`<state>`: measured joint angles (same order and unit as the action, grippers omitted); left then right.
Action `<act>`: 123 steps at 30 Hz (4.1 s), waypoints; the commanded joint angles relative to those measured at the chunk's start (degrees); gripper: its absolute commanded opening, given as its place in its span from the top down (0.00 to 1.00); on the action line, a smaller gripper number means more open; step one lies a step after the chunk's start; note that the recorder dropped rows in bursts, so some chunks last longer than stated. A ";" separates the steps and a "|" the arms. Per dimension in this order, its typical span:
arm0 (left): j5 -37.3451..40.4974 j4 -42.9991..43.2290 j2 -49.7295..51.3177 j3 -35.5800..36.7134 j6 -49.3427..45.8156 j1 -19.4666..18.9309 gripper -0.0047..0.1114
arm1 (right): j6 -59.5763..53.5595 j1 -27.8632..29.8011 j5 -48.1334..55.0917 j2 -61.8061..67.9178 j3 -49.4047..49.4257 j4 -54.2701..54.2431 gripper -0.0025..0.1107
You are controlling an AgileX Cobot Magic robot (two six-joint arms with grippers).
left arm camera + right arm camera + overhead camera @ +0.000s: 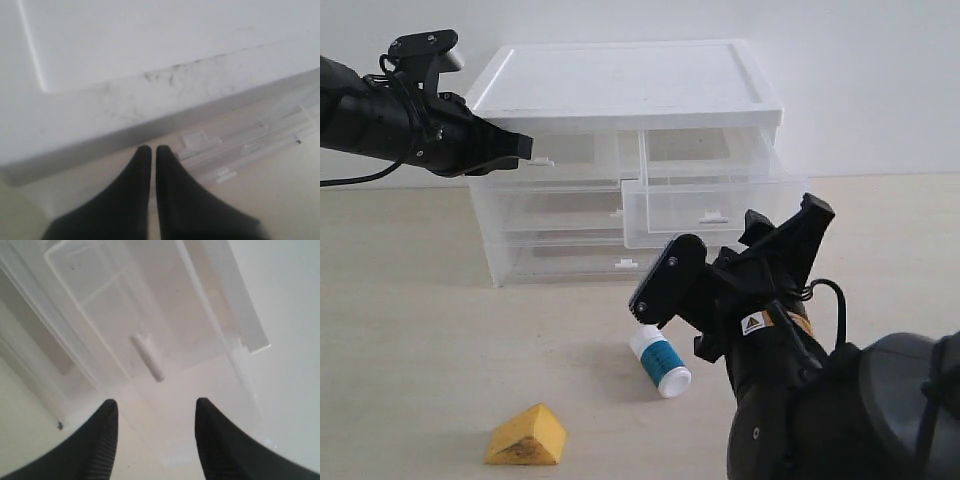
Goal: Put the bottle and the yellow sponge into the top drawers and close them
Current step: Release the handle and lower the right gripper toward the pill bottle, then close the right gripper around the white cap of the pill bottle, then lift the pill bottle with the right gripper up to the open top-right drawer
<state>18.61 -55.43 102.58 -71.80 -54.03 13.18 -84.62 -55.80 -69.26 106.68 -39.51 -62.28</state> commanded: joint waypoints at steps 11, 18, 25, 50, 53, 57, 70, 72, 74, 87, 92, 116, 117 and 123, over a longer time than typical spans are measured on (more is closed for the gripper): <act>-0.07 -0.65 0.02 -0.25 -0.91 0.05 0.93 | 25.90 -5.41 18.31 -0.89 0.02 -6.02 0.60; -0.42 -0.65 0.02 -0.25 -2.11 0.05 0.93 | 29.15 -4.89 24.06 -0.89 -3.66 -6.98 0.60; 0.06 -0.65 0.02 -0.25 -2.33 0.05 0.93 | 27.34 3.75 40.17 -0.89 -9.52 -7.76 0.60; 0.86 -0.65 0.02 -0.25 -2.60 0.05 0.93 | 25.61 11.29 58.40 6.00 -16.58 -3.91 0.60; 0.86 -0.65 0.02 -0.25 -2.90 0.05 0.93 | 25.61 11.29 60.46 6.24 -16.58 -3.91 0.60; 0.96 -0.42 0.02 -0.25 -2.92 0.05 0.93 | 25.61 11.29 63.34 6.24 -16.58 -3.91 0.60; 0.93 -0.09 0.02 -0.25 -3.02 0.05 0.93 | 24.48 11.29 71.67 6.24 -16.47 -3.40 0.65; 0.93 -0.09 0.02 -0.25 -3.02 0.05 0.93 | 24.48 11.29 72.74 6.24 -16.47 -2.89 0.77; 0.93 -0.09 0.02 -0.25 -3.02 0.05 0.93 | 23.36 11.29 74.07 6.24 -16.47 -2.89 0.93; 0.93 0.04 0.02 -0.15 -3.02 0.05 0.93 | 28.95 11.29 91.60 -6.97 -16.47 4.62 0.98; 0.93 0.04 0.02 -0.15 -3.02 0.05 0.93 | 34.12 11.29 93.41 -17.63 -16.60 11.02 0.98; 1.35 0.04 0.02 -0.15 -3.02 0.05 0.93 | 64.64 14.68 118.75 -18.32 -45.82 80.88 0.98; 1.35 0.04 0.02 -0.15 -3.02 0.05 0.93 | 63.93 15.31 118.37 -17.76 -45.82 80.89 0.98; 1.33 0.04 0.02 -0.05 -3.02 0.05 0.93 | 59.84 21.37 116.69 -13.81 -45.82 81.10 0.98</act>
<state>19.50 -55.43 102.58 -71.80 -56.66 13.18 -23.49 -36.39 48.08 91.90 -84.93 18.31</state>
